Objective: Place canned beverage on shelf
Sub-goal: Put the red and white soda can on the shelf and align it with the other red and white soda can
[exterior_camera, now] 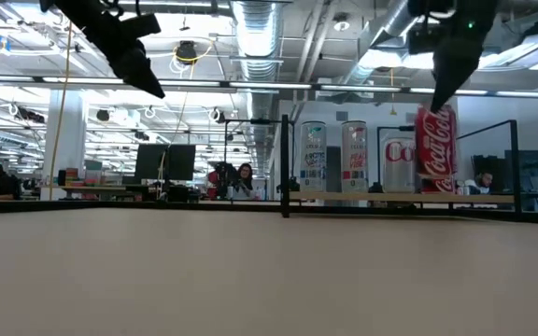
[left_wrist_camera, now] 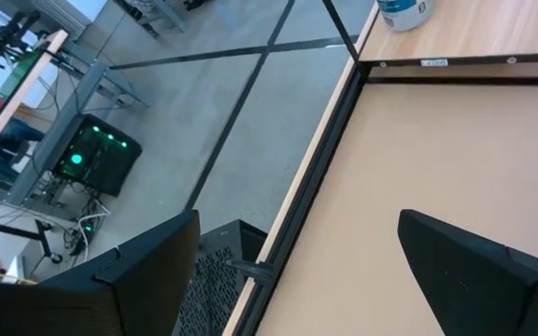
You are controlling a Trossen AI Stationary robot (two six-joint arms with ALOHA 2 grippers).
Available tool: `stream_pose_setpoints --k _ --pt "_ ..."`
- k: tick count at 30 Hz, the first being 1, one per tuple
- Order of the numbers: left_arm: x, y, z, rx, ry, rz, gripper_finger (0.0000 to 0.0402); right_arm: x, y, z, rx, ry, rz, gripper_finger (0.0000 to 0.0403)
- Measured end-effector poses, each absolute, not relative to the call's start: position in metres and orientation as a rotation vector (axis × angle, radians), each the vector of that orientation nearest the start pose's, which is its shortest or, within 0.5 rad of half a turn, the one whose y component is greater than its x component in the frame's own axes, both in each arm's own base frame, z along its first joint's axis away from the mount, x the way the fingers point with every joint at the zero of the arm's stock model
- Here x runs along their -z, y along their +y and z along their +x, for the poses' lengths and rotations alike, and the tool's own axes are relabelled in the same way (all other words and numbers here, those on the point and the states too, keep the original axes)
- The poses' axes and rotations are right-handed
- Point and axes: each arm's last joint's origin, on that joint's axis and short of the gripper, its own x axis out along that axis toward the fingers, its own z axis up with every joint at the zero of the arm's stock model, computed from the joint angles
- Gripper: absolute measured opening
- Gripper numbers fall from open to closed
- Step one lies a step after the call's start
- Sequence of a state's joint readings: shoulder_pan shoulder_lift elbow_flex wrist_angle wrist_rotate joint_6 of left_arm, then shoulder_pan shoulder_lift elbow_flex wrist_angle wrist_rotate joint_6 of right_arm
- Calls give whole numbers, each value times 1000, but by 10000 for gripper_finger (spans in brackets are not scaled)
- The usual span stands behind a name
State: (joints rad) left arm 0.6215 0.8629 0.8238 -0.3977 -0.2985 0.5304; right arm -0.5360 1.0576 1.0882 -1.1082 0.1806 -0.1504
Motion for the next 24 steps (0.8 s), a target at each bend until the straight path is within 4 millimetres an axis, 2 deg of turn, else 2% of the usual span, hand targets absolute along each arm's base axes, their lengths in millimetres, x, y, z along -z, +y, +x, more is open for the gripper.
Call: stream_pose_setpoints --k 6,14,19,24 --pt "-311 116 146 -758 695 413 351 -310 -123 138 607 1161 150 279" --pt "-311 116 146 -756 695 413 350 -298 -149 133 652 1211 247 280" --pt "-311 116 146 -756 695 413 350 -297 -154 131 679 1209 281 289" --pt "-311 116 146 -756 695 413 350 -298 -152 130 687 1201 278 316"
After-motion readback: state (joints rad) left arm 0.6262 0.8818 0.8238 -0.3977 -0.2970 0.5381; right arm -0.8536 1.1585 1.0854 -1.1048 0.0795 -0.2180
